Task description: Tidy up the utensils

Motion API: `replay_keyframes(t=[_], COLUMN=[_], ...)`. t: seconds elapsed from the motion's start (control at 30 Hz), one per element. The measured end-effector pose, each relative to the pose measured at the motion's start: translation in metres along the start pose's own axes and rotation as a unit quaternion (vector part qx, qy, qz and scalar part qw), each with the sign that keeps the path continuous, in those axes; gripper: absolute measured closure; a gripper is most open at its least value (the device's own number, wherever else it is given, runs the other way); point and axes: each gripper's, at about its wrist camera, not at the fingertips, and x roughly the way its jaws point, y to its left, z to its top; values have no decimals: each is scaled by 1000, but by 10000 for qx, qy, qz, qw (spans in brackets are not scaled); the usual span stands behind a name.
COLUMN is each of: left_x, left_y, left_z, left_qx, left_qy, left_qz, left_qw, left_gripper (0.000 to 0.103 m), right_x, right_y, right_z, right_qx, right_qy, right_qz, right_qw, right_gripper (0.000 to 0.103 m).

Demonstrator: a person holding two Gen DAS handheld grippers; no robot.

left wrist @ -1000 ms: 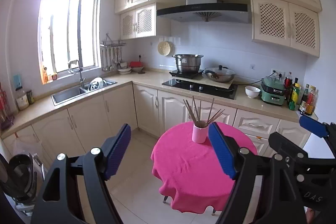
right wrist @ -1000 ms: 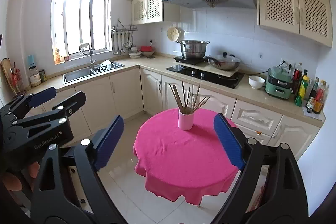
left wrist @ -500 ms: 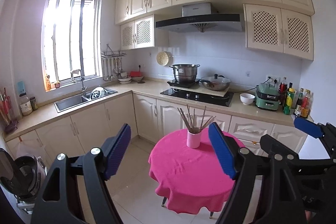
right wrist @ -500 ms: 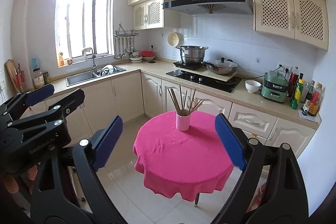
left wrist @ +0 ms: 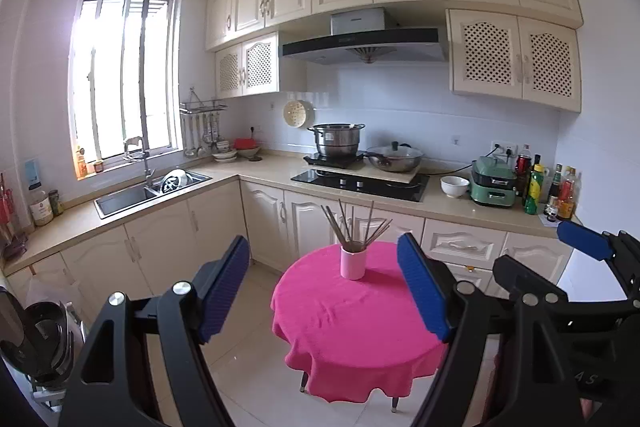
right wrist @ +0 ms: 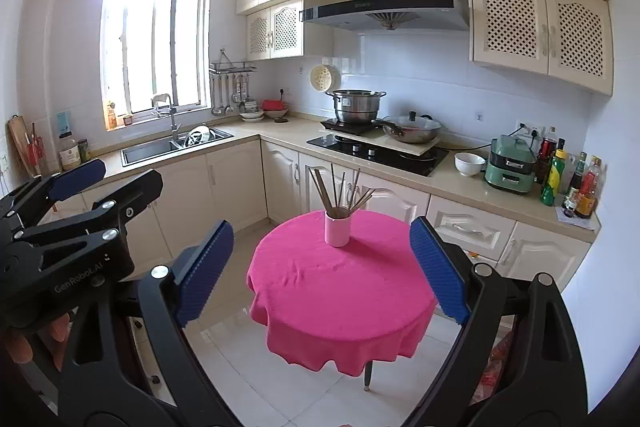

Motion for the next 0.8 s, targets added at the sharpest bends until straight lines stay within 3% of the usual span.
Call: replay_keyframes(t=[0.8], left_x=[2], left_y=[-25], left_z=[3], left_qx=[121], left_qy=[16], left_qz=[-341], left_qw=[9993], left_gripper=[28], right_x=[-14], right_y=[-18], right_z=[0], right_qx=[97], right_qy=[14], right_qz=[-318], right_qw=[9994], right_gripper=[15])
